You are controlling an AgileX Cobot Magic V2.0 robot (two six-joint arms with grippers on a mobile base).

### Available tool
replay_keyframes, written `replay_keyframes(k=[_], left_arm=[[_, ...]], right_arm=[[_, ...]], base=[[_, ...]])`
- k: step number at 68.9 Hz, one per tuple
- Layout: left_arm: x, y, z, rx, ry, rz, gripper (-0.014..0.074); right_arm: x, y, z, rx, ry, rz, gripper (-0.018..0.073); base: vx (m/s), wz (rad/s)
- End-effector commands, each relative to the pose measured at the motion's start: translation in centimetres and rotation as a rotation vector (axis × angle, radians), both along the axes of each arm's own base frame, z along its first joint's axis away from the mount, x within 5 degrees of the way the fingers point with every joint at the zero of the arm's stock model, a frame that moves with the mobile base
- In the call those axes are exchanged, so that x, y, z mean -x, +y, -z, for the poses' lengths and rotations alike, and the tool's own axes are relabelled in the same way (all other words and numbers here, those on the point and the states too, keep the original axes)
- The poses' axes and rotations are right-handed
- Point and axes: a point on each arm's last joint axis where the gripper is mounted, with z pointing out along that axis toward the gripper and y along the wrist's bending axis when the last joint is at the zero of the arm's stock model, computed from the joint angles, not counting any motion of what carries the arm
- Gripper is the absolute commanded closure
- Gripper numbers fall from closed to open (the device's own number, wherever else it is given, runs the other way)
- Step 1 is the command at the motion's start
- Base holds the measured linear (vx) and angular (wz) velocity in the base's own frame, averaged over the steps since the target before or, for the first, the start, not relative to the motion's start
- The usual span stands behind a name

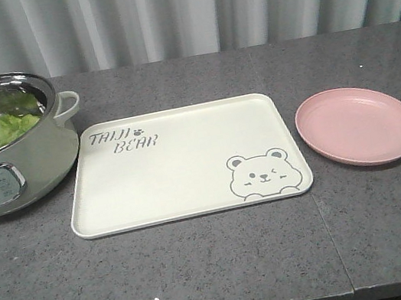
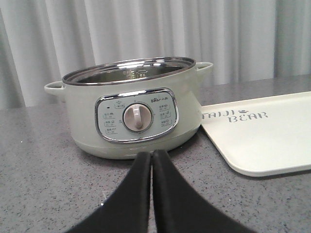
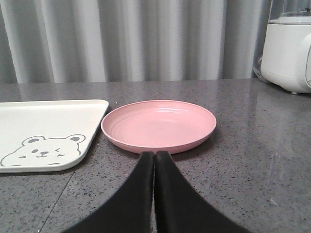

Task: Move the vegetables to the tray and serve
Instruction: 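Drive up to the counter edge and stop facing the tray, then raise the left gripper above the pale green pot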

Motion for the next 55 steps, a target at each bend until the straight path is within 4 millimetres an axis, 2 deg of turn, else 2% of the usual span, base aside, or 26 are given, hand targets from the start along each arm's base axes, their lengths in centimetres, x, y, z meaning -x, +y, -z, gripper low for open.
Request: replay_keyframes(k=[1,55], left_arm=[[0.1,0.04,-0.34,0.003,-0.072,-0.005,0.0603],[0.1,0.04,-0.34,0.003,-0.072,-0.005,0.0603]], right_arm=[[0.0,-0.04,-0.48,0.009,-0.072,0.006,0.0563],[0.0,-0.04,-0.48,0.009,-0.072,0.006,0.0563]], base=[[0.0,-0.02],[0.0,-0.01]])
